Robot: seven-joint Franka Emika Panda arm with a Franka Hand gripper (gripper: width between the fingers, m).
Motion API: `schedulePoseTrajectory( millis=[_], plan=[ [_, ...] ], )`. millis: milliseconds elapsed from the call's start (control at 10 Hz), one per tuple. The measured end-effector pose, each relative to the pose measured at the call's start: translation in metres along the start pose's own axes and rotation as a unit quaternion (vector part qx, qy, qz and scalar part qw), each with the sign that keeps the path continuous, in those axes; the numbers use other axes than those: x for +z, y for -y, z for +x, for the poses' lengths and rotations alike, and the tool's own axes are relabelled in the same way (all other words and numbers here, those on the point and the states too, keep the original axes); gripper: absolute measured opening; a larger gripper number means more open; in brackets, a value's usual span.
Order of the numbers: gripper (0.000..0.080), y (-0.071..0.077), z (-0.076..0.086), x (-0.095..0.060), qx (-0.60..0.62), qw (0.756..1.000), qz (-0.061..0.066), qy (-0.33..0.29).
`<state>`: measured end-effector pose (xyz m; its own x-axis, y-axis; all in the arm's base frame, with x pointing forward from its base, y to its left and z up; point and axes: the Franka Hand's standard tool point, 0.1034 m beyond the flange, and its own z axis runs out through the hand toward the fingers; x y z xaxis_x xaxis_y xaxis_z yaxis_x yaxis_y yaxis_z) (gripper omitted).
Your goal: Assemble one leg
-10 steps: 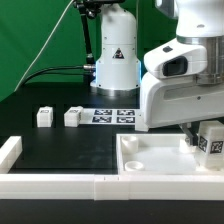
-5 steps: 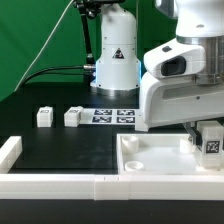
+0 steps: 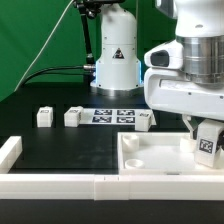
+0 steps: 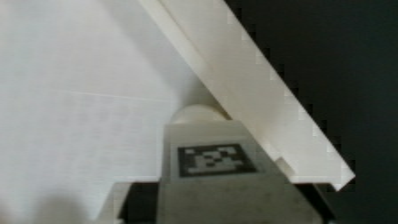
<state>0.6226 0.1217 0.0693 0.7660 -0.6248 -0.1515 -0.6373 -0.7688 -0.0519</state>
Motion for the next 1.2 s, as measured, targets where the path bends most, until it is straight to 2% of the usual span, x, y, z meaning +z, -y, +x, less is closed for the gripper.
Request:
schedulePoseTrajectory(
  millis=[200,400,500,600,700,800,900,1000,1200],
  plan=[
    [0.0294,0.0003,-0.0007,0.0012,0.110,0.994,0.003,0.005],
    [0.0294,0.0018,-0.0025,0.0017,0.212,0.977,0.004,0.008],
    [0.0294,0.0026,-0.0034,0.0019,0.252,0.968,0.006,0.010],
    [0.0294,0.0026,-0.0035,0.0019,0.241,0.971,0.006,0.010],
    [0.0370,0.0028,-0.0036,0.0018,0.215,0.977,0.006,0.010],
    [0.0370,0.0045,-0.0045,0.0000,0.196,0.980,0.006,0.009],
    [0.0544,0.0055,-0.0043,-0.0018,0.120,0.993,0.007,0.008],
    [0.0628,0.0055,-0.0042,-0.0018,0.022,1.000,0.007,0.007],
    [0.0645,0.0037,-0.0023,-0.0016,-0.137,0.991,-0.001,-0.002]
  ],
)
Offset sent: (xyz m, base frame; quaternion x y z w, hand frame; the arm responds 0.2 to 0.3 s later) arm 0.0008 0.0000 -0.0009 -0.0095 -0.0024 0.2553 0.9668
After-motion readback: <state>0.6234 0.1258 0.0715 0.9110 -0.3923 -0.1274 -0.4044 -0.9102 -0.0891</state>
